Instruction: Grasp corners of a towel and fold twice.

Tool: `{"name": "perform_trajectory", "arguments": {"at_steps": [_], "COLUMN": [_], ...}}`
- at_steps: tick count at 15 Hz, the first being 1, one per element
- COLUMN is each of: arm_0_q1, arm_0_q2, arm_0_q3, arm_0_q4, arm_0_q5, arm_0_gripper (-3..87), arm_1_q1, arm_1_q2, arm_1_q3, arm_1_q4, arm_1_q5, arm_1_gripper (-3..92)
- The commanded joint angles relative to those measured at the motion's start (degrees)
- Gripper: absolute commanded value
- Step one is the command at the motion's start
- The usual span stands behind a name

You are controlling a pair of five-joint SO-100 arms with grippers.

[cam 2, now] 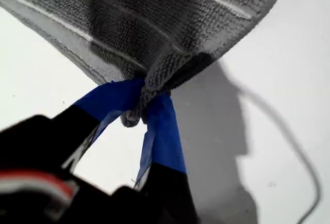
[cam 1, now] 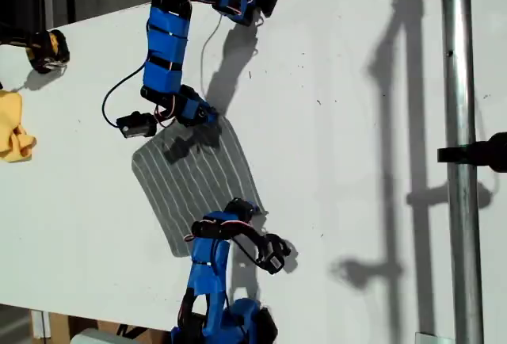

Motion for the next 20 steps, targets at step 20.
{"name": "perform_trajectory", "arguments": {"at_steps": [20], "arm_0_q1": [-14.50], "arm_0_q2": [31.03], "arm_0_q3": [5.80], "arm_0_q4": [7.12], "arm_0_q5": [8.96], "arm_0_gripper": [-2.4], "arm_1_q1": [5.54], "arm_1_q2": [5.89], "arm_1_q3": [-16.70], "arm_1_q4": [-0.44], "arm_1_q5": [-5.54], "arm_1_gripper": [-0.2]}}
